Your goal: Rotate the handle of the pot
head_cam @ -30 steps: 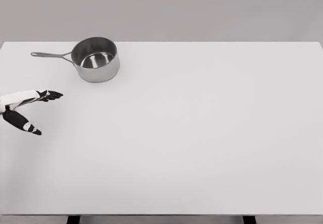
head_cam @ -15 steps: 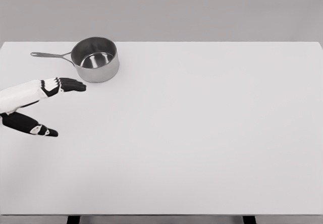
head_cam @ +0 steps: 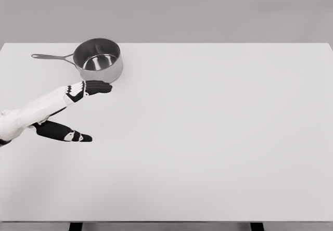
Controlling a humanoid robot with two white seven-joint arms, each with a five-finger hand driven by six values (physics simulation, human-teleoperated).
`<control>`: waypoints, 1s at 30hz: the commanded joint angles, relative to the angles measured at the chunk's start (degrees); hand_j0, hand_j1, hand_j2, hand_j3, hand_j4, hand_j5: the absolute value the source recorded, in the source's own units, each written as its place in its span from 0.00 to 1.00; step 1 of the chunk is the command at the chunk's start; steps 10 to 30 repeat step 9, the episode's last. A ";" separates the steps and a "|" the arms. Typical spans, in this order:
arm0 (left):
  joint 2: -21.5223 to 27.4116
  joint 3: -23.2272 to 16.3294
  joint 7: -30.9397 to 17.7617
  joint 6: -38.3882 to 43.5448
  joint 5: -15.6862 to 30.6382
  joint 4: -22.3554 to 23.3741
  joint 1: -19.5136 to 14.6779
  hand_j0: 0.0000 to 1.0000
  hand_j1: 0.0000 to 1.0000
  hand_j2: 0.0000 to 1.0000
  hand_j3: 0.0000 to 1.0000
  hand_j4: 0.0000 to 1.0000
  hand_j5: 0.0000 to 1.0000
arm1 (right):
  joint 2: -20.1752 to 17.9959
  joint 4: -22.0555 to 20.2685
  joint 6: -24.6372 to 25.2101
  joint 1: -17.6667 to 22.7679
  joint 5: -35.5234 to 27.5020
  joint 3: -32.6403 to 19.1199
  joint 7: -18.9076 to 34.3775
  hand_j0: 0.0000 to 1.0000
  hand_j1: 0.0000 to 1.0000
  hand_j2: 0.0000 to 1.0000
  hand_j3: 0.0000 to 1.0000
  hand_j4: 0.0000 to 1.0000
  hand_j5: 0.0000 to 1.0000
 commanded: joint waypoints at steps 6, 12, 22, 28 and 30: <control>-1.01 0.63 0.02 0.15 -7.47 2.90 -1.41 1.00 1.00 1.00 1.00 1.00 1.00 | 0.00 0.00 0.00 0.00 0.00 -0.01 0.00 1.00 1.00 1.00 1.00 1.00 1.00; -0.92 1.68 0.02 0.15 -7.47 5.62 -2.20 1.00 1.00 1.00 1.00 1.00 1.00 | 0.00 0.00 0.00 0.00 0.00 -0.01 0.00 1.00 1.00 1.00 1.00 1.00 1.00; -0.92 1.68 0.02 0.15 -7.47 5.62 -2.20 1.00 1.00 1.00 1.00 1.00 1.00 | 0.00 0.00 0.00 0.00 0.00 -0.01 0.00 1.00 1.00 1.00 1.00 1.00 1.00; -0.92 1.68 0.02 0.15 -7.47 5.62 -2.20 1.00 1.00 1.00 1.00 1.00 1.00 | 0.00 0.00 0.00 0.00 0.00 -0.01 0.00 1.00 1.00 1.00 1.00 1.00 1.00; -0.92 1.68 0.02 0.15 -7.47 5.62 -2.20 1.00 1.00 1.00 1.00 1.00 1.00 | 0.00 0.00 0.00 0.00 0.00 -0.01 0.00 1.00 1.00 1.00 1.00 1.00 1.00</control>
